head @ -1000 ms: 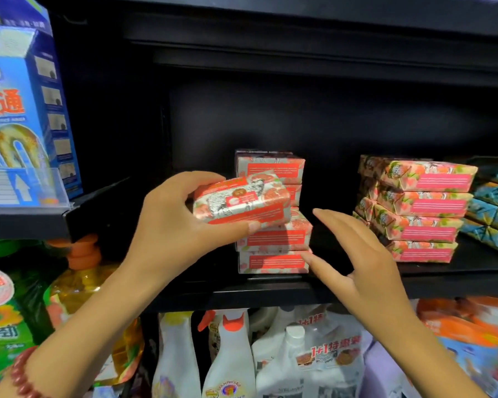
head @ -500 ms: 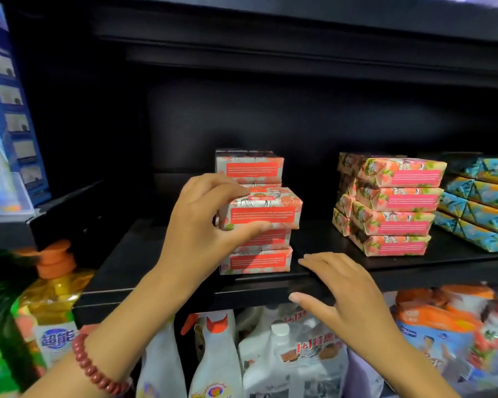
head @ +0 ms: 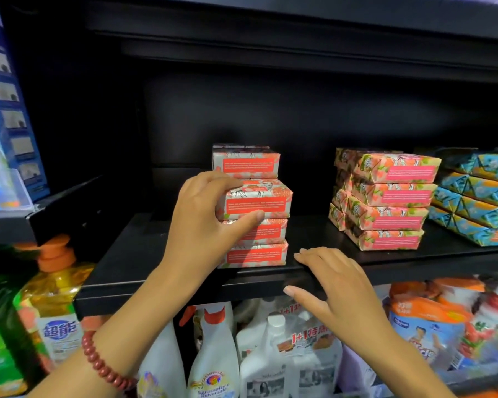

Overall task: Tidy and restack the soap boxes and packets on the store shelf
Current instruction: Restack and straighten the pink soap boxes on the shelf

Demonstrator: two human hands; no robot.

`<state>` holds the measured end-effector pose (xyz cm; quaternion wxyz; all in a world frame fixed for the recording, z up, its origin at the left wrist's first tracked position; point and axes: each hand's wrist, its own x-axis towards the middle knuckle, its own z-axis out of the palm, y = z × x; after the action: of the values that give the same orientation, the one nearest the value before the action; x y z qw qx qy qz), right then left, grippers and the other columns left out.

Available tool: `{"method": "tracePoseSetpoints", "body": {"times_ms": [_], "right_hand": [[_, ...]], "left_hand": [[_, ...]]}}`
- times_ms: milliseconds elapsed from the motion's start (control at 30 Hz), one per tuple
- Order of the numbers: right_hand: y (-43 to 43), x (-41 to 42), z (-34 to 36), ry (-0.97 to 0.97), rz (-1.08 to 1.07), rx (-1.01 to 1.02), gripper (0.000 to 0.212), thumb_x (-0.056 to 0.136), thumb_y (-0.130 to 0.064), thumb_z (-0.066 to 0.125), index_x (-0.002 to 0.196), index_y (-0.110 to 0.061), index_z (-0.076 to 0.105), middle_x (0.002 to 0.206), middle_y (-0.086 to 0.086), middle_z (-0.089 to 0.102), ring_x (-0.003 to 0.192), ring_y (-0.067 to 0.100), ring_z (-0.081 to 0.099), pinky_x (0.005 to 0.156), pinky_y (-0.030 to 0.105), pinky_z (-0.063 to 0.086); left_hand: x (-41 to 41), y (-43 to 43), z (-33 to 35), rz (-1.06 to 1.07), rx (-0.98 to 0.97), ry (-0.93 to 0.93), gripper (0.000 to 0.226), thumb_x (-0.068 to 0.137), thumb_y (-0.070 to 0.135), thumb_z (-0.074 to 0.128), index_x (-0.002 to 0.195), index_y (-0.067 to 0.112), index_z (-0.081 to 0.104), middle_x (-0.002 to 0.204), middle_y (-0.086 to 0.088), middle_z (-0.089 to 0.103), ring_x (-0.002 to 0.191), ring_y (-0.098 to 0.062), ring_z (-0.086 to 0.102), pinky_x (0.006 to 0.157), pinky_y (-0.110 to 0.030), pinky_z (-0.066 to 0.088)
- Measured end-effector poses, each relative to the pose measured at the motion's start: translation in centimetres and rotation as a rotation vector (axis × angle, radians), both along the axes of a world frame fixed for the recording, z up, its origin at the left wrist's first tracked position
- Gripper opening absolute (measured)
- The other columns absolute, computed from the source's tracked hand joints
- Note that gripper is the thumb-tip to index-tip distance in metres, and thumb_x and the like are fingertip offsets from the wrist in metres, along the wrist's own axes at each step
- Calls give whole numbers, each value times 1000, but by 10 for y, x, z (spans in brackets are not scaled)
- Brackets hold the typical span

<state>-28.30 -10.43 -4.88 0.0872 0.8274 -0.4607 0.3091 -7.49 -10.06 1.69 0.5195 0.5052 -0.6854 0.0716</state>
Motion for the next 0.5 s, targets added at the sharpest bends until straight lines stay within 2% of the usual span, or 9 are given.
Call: {"method": "tracePoseSetpoints", "body": {"times_ms": [133,200,267,400,500], "right_hand": [[-3,-7,3,-1,54,84,52,85,-54,51,128,-24,53,128,-13,51,122,6,42,100,18,28],[-1,-14,9,-125,86,131,49,82,-52,50,120,-22,61,119,-12,57,115,5,49,94,6,29],[1,-25,15,-268,88,74,40,83,-46,56,108,-17,68,107,-11,62,104,6,55,88,2,32],[-1,-58,39,-340,47,-206,27,82,-27,62,102,-10,69,100,-8,62,97,5,55,86,6,36],[-12,-87,65,-356,-18,-360,26,82,-24,62,103,-8,67,102,1,65,99,15,56,87,15,38]], "left_hand": [[0,12,2,4,-151,-85,39,78,25,76,112,11,64,120,-2,59,116,-15,51,98,-21,36],[-2,19,2,-16,-245,-123,32,80,23,73,108,9,66,116,-4,61,113,-16,53,97,-23,40],[-10,24,0,-33,-303,-176,26,82,23,66,102,6,67,114,-6,62,110,-17,54,93,-24,43],[-40,24,-16,-74,-313,-299,19,83,17,61,95,4,69,104,-8,64,98,-20,57,82,-28,45],[-69,15,-29,-114,-228,-371,23,85,20,57,97,4,69,99,-7,65,91,-21,60,77,-29,45]]}}
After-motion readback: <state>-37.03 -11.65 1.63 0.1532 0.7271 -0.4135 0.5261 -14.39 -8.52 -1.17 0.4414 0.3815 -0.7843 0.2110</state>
